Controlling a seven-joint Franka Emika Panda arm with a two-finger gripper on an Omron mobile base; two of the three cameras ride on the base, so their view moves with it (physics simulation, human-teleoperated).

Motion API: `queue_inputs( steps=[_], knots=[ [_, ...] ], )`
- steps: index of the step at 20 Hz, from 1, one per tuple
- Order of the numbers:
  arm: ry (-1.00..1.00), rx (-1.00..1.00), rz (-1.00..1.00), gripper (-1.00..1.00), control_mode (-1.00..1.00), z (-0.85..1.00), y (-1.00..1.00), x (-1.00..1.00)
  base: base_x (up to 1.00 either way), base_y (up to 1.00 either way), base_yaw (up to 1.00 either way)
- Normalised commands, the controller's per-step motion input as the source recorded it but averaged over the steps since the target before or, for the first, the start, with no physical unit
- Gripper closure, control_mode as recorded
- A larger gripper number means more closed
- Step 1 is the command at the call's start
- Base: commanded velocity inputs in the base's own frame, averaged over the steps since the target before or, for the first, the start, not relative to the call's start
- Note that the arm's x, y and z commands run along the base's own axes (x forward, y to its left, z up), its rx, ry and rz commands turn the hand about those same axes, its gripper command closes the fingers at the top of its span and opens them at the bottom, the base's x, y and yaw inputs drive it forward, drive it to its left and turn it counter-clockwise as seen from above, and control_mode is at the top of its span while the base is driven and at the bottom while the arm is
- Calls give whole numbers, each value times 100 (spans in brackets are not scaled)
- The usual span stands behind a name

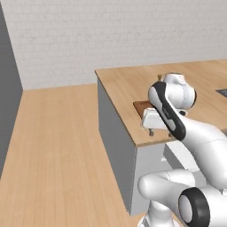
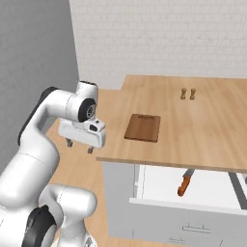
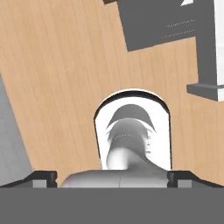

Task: Pick up the knife from the drawer and place it on the cutting board. Then place the meat from the plate to the cutting board.

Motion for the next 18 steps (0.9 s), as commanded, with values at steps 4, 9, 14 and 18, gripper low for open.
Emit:
queue_inputs(
  steps=[4, 9, 14, 18],
  knots=[
    [-16, 0, 1, -100, -100, -16, -55, 41, 0, 0, 0],
    [-3, 0, 3, -100, -100, -36, -54, 0, 0, 0, 0],
    [9, -19, 5, -100, -100, -37, -36, -5, 0, 0, 0],
    [12, -28, 6, -100, -100, -24, -30, 1, 0, 0, 0]
  ],
)
